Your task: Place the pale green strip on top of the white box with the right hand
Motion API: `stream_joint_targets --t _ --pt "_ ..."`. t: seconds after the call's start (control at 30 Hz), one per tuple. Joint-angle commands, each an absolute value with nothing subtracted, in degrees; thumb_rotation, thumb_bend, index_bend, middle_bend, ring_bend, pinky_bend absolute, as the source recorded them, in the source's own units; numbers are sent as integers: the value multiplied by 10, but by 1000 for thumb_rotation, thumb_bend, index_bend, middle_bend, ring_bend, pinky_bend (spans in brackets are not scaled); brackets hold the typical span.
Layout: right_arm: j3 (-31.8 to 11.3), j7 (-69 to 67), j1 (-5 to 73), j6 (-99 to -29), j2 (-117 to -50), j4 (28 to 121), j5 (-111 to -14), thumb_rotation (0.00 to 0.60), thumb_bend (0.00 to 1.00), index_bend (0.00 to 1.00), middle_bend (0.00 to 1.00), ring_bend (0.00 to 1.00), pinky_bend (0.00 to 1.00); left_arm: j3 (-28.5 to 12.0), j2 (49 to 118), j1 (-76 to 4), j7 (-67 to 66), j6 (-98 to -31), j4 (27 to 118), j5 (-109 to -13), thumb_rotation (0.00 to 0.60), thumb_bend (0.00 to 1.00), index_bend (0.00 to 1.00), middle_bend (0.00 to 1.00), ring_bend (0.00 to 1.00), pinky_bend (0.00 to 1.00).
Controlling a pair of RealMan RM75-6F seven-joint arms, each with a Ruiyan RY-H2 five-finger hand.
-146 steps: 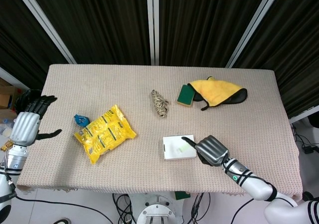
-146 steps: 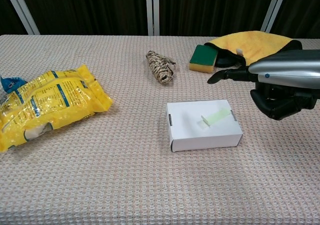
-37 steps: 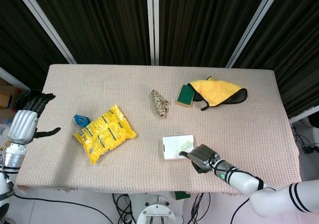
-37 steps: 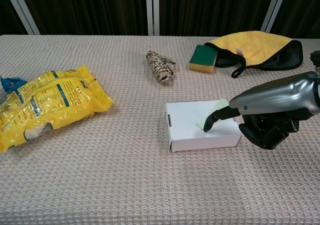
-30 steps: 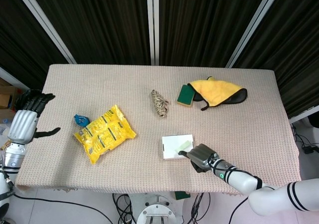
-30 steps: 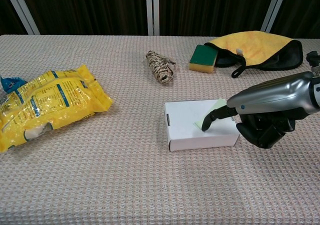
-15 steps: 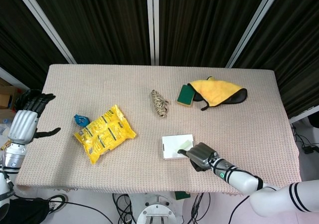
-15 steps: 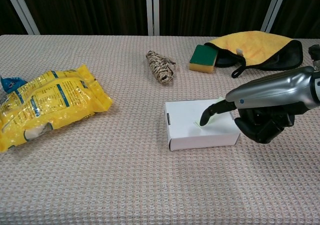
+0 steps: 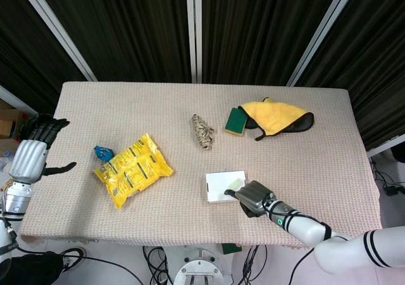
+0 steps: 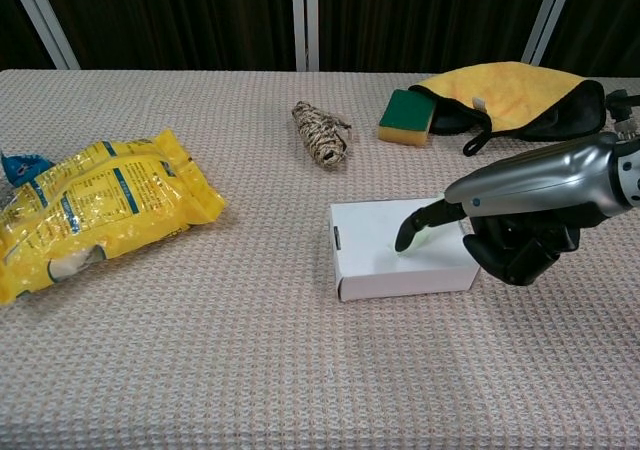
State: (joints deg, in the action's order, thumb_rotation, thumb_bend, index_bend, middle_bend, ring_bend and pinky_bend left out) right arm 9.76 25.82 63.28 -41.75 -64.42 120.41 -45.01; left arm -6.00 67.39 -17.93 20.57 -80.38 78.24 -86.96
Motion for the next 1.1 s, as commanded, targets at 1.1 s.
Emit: stream_joint_targets --t 1.1 --pt "99 263 654 -402 -665 1177 -419 600 1000 147 1000 957 731 -61 673 -180 208 -800 779 -866 600 0 145 126 95 171"
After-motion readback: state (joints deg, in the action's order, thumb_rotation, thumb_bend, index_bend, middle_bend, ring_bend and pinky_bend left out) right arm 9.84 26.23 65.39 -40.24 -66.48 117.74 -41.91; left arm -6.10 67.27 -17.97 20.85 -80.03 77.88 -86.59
